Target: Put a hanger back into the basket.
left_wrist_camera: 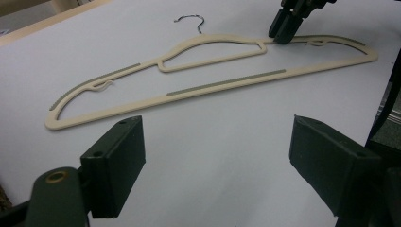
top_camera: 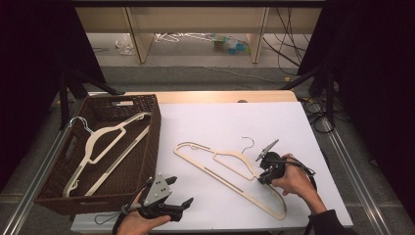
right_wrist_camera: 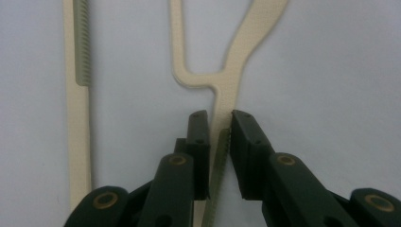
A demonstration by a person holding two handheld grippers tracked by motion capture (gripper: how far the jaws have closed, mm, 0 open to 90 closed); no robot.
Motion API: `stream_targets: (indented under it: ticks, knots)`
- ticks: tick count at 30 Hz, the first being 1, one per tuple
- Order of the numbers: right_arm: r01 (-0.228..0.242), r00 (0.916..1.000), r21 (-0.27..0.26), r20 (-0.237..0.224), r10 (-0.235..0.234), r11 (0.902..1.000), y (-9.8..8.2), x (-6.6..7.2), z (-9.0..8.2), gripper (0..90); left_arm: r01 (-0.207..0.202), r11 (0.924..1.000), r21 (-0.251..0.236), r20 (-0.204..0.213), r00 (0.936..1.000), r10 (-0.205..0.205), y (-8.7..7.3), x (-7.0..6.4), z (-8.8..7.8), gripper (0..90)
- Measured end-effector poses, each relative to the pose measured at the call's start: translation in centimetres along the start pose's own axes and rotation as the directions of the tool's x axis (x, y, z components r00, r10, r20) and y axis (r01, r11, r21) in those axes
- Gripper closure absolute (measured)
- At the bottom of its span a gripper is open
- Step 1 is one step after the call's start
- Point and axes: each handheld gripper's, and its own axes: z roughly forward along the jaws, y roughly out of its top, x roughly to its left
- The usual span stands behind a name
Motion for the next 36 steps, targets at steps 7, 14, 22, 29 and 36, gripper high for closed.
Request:
stream_targets:
  ticks: [7, 14, 22, 29, 36]
  knots:
    - [-0.021, 0.9998, 0.015, -0.003, 0.021, 0.9997, -0.6, -0.5, -0.2, 77.4, -0.012, 0.9999, 0.009, -0.001, 0.9999, 0.012, 0.0, 0.1, 0.1, 19.2]
    - [-0.035, 0.9982, 0.048, 0.051, 0.032, 0.9983, -0.1, 0.3, 0.0, 76.0, -0.006, 0.9999, 0.012, 0.005, 1.0000, 0.006, 0.0, -0.3, 0.5, 19.3]
    - [-0.023, 0.9963, 0.071, 0.084, 0.017, 0.9972, 0.1, 0.8, 0.1, 78.0, -0.016, 0.9998, 0.015, 0.000, 0.9999, 0.016, 0.0, -0.2, 0.5, 19.5]
    - [-0.021, 0.9986, 0.054, 0.050, 0.018, 0.9983, 0.0, 0.4, -0.3, 79.9, 0.002, 1.0000, 0.002, -0.014, 0.9999, -0.002, 0.9, 0.3, 1.6, 19.9]
    - [0.043, 0.9969, 0.046, 0.063, -0.046, 0.9980, 0.0, 0.8, -1.4, 79.9, 0.001, 0.9996, 0.027, -0.008, 1.0000, -0.001, 3.3, 0.6, 5.2, 21.0]
